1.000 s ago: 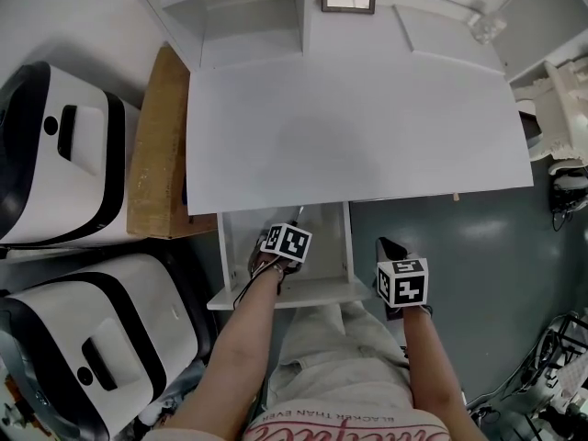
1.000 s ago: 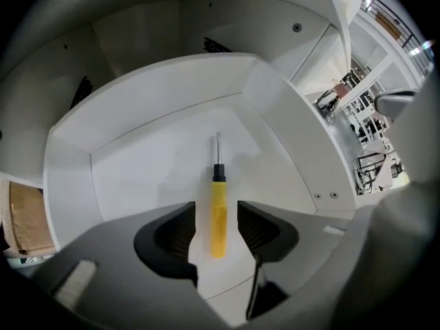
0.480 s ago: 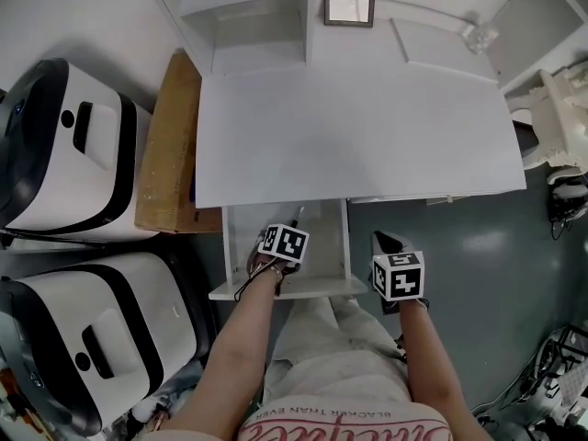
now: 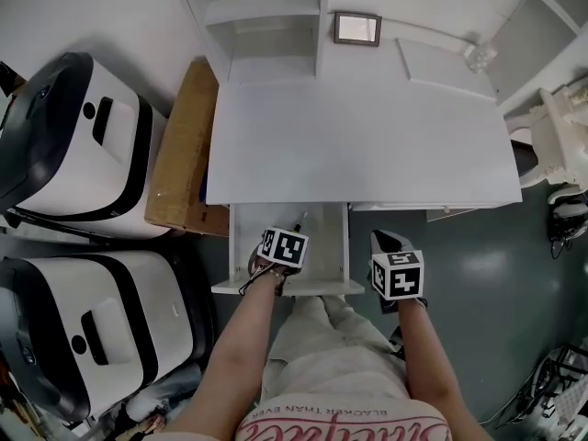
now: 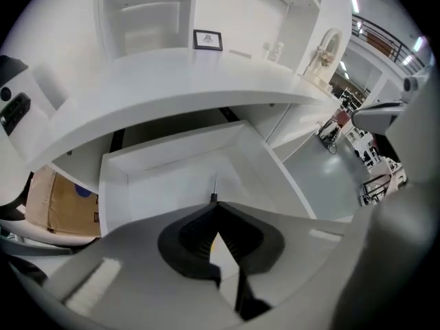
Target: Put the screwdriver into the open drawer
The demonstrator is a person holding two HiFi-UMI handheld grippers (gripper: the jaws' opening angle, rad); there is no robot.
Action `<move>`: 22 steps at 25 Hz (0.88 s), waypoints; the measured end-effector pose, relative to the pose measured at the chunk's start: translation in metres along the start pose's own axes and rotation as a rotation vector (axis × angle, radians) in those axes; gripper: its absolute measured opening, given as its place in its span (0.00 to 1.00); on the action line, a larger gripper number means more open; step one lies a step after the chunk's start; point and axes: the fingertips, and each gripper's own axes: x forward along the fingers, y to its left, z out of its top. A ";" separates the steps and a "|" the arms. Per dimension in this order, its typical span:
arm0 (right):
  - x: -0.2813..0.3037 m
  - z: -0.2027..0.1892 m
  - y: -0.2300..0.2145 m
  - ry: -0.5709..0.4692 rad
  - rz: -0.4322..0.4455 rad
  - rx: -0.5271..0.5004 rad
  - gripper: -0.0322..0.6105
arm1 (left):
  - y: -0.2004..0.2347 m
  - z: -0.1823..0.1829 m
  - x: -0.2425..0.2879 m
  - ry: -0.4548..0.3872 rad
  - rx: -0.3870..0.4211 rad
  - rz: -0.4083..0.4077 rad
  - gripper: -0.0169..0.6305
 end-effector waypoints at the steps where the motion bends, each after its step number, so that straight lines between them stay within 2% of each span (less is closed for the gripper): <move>1: -0.002 0.003 0.000 -0.008 0.000 -0.004 0.06 | 0.000 0.003 -0.004 -0.013 -0.003 0.001 0.04; 7: -0.013 0.020 0.002 -0.058 0.005 -0.018 0.06 | 0.004 0.020 -0.035 -0.109 -0.024 0.034 0.04; 12: -0.024 0.034 0.002 -0.099 0.019 -0.038 0.06 | 0.001 0.026 -0.052 -0.156 -0.065 0.033 0.04; 18: -0.034 0.055 0.001 -0.149 0.039 -0.062 0.06 | 0.002 0.041 -0.076 -0.230 -0.069 0.048 0.04; 22: -0.039 0.070 -0.005 -0.192 0.021 -0.060 0.06 | 0.005 0.053 -0.092 -0.288 -0.072 0.072 0.04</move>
